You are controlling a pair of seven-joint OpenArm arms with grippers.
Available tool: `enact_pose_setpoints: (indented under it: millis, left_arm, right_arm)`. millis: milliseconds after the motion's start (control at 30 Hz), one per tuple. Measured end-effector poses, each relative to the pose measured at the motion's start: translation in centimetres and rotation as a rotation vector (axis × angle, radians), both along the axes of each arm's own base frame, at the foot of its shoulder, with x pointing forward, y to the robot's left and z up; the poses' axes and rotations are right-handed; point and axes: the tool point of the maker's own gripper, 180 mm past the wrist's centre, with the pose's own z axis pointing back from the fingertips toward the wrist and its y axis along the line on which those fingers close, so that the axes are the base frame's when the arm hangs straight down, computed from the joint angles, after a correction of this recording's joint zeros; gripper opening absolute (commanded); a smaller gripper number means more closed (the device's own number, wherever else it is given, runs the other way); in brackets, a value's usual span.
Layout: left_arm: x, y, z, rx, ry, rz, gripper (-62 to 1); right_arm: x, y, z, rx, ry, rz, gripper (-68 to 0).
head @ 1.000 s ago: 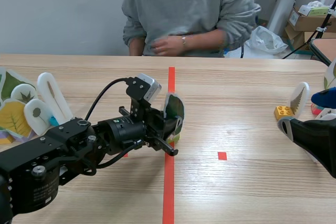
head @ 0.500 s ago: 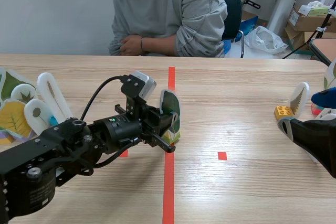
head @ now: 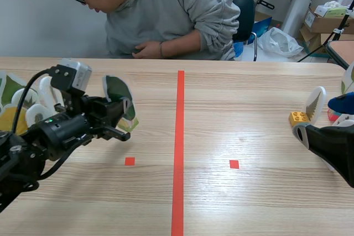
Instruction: Do the leaf sorting experiment
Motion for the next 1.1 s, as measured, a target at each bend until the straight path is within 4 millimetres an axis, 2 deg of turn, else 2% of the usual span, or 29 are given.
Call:
enact_pose_setpoints:
  millis: [333, 567, 833, 1100]
  left_arm:
    - [-0.2, 8.6, -1.1, 0.040, 0.024, 0.281, -57.5]
    - [-0.4, 13.6, -1.3, 0.117, 0.024, 0.404, -57.5]
    - [-1.8, 16.9, -4.2, 0.174, 0.090, 0.475, -57.5]
    - [-1.7, 17.9, -4.5, 0.184, 0.086, 0.515, -57.5]
  right_arm:
    - [0.0, 0.0, 0.0, 0.000, 0.000, 0.000, -14.2]
    - [0.0, 0.0, 0.0, 0.000, -0.001, 0.000, -14.2]
    - [0.0, 0.0, 0.1, 0.002, -0.003, 0.000, -14.2]
    - [0.0, 0.0, 0.1, 0.002, -0.003, 0.000, -14.2]
